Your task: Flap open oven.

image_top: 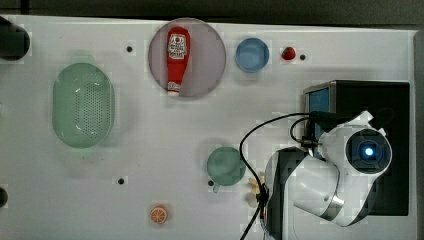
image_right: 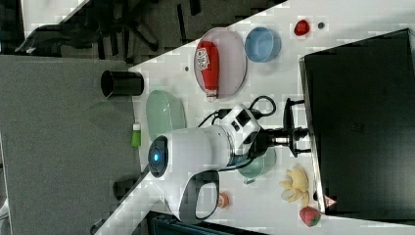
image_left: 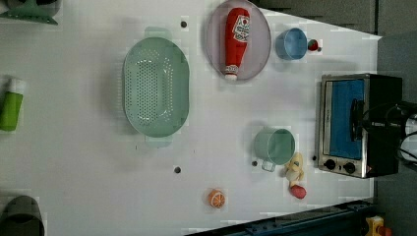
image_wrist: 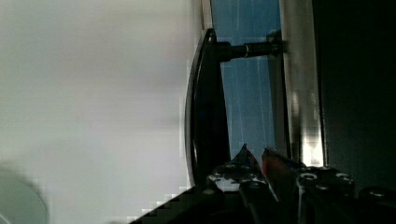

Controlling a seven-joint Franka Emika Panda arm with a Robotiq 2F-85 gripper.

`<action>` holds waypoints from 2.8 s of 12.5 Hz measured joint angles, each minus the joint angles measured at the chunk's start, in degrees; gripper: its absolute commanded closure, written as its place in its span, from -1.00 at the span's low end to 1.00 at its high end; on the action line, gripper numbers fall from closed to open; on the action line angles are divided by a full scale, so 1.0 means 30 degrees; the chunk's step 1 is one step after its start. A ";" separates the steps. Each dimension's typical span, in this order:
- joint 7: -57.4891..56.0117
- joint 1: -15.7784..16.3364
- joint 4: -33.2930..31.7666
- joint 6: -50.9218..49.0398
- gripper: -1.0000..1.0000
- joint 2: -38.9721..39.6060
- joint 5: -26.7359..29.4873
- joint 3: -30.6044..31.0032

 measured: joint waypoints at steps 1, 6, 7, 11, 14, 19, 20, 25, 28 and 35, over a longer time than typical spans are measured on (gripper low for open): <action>-0.0056 -0.0027 0.0037 0.0065 0.65 0.0005 0.0000 -0.0005; -0.0075 -0.0010 -0.0037 0.0252 0.65 0.0000 -0.0611 0.0070; -0.0075 0.0031 -0.0112 0.0326 0.65 -0.0051 -0.1149 0.0093; 0.1511 0.0694 -0.0187 0.0075 0.65 -0.0005 -0.4175 0.0378; 0.5120 0.1274 -0.0298 -0.0699 0.65 0.0119 -0.7701 0.1096; 1.1228 0.2730 -0.0410 -0.2481 0.65 0.1007 -1.2307 0.2854; 1.2408 0.2929 -0.0373 -0.3124 0.65 0.1371 -1.3119 0.3339; 1.7129 0.4627 -0.0224 -0.3516 0.65 0.4588 -1.4695 0.4416; 1.8243 0.5011 0.0224 -0.3656 0.65 0.6388 -1.5263 0.4693; 1.9678 0.5571 0.1455 -0.3348 0.65 0.8920 -1.5319 0.4621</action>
